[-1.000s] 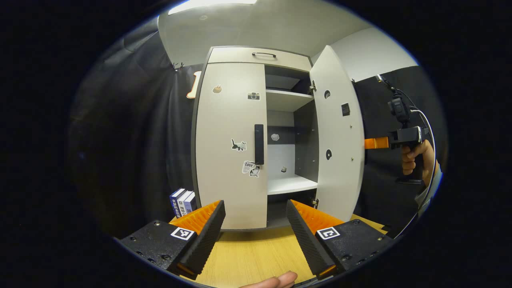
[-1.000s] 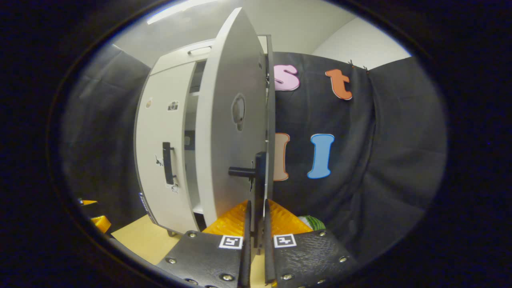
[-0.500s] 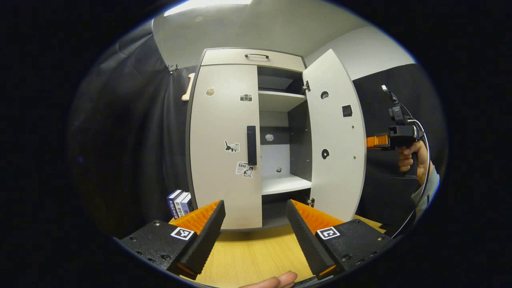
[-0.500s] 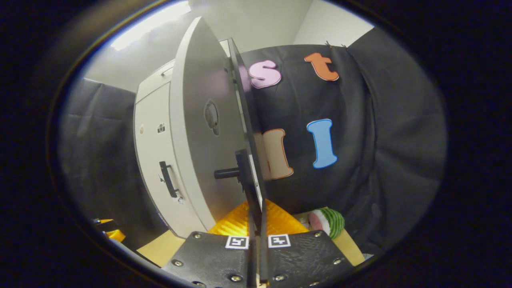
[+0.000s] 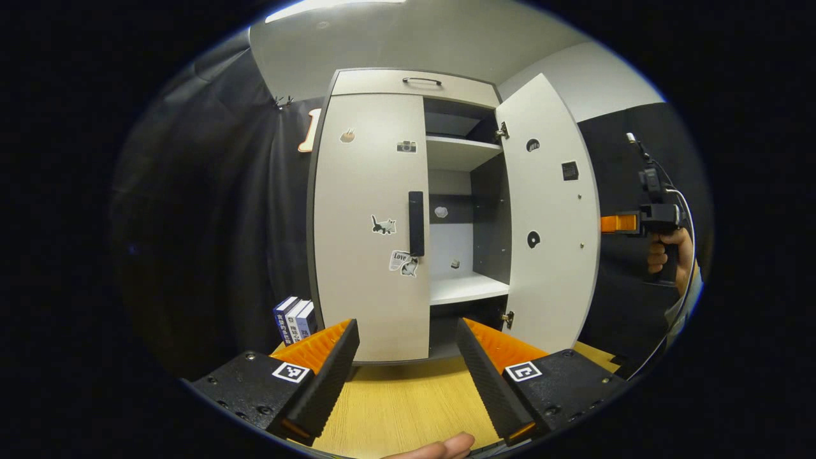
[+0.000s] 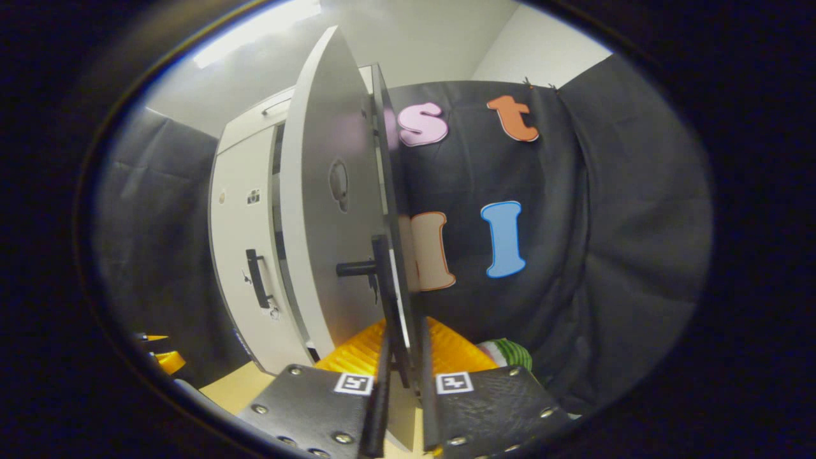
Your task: Open the right door of the double-door shoe cabinet with the right hand, and open the left door with the left hand.
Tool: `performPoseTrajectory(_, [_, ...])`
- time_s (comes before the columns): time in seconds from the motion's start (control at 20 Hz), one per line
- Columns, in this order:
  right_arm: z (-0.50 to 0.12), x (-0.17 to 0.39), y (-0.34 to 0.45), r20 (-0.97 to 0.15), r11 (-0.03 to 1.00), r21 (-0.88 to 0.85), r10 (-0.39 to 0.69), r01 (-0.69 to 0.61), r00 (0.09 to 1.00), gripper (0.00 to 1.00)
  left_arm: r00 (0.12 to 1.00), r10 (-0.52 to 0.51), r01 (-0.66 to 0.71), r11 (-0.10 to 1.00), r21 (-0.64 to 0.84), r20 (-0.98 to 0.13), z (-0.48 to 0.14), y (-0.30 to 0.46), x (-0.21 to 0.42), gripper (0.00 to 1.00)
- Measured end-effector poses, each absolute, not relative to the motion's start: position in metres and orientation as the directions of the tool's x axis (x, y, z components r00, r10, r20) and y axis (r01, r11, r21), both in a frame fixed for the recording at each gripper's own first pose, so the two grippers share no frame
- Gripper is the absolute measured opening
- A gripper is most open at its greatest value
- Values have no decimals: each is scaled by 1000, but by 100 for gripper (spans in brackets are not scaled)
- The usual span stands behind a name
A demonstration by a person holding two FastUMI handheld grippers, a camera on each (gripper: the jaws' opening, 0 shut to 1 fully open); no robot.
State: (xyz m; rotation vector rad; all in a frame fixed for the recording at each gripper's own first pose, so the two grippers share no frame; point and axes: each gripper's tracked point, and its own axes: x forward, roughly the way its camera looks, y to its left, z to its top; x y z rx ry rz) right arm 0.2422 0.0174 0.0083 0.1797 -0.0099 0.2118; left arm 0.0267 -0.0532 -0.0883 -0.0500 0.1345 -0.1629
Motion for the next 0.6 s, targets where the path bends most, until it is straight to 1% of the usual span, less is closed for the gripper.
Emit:
performPoseTrajectory(0.1, [3, 236, 8, 34, 958, 214, 187, -190, 982, 48, 982, -142, 137, 989, -50, -126, -86, -41, 35, 96])
performPoseTrajectory(0.15, [4, 235, -3, 39, 959, 235, 155, -160, 987, 57, 983, -131, 126, 991, -47, -126, -86, -34, 40, 96])
performPoseTrajectory(0.25, [3, 227, -11, 63, 958, 239, 150, -161, 987, 87, 984, -124, 118, 991, -56, -125, -85, -26, 46, 96])
performPoseTrajectory(0.3, [6, 216, -13, 75, 959, 227, 158, -171, 985, 94, 984, -123, 115, 991, -66, -129, -86, -23, 49, 96])
performPoseTrajectory(0.35, [6, 209, -11, 83, 962, 206, 163, -177, 983, 94, 983, -124, 114, 991, -75, -132, -87, -20, 52, 96])
performPoseTrajectory(0.4, [7, 201, -13, 91, 968, 182, 158, -172, 983, 98, 982, -124, 114, 990, -79, -139, -88, -18, 53, 96])
performPoseTrajectory(0.5, [11, 186, -16, 107, 973, 158, 150, -166, 983, 99, 983, -114, 104, 992, -77, -143, -89, -14, 59, 96])
performPoseTrajectory(0.6, [15, 166, -4, 120, 972, 143, 169, -185, 978, 98, 982, -114, 103, 992, -80, -152, -90, -14, 64, 96])
